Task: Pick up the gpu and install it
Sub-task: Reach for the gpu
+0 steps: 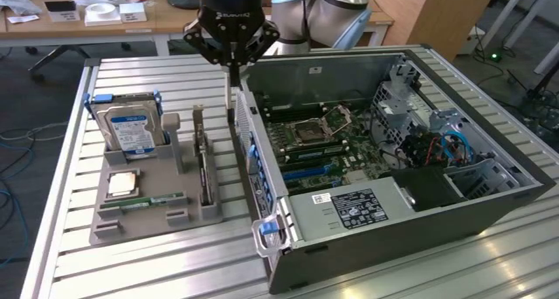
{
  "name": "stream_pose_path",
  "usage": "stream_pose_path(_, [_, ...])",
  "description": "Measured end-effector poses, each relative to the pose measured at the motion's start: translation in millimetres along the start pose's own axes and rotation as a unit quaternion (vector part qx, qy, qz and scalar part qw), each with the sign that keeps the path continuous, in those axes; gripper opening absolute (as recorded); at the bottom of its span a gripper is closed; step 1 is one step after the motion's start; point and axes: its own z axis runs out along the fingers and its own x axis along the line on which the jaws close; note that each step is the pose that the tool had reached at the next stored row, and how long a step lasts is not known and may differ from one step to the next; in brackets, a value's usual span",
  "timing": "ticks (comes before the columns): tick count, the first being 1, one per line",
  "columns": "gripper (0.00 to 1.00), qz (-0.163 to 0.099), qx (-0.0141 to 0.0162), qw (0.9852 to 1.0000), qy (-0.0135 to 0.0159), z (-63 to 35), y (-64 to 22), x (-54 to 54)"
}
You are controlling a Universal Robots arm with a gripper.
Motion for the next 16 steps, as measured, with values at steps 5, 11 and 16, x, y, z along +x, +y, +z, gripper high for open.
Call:
stream_pose_path(5, [0.10,0.000,0.0000,1.0000,0.0000,-0.3,-1.6,21.7])
stream_pose_path(11, [0.10,0.000,0.0000,1.0000,0.0000,-0.5,-3.4,45.1])
stream_pose_path(16, [0.10,0.000,0.0000,1.0000,0.0000,-0.6,-4.2,55.0])
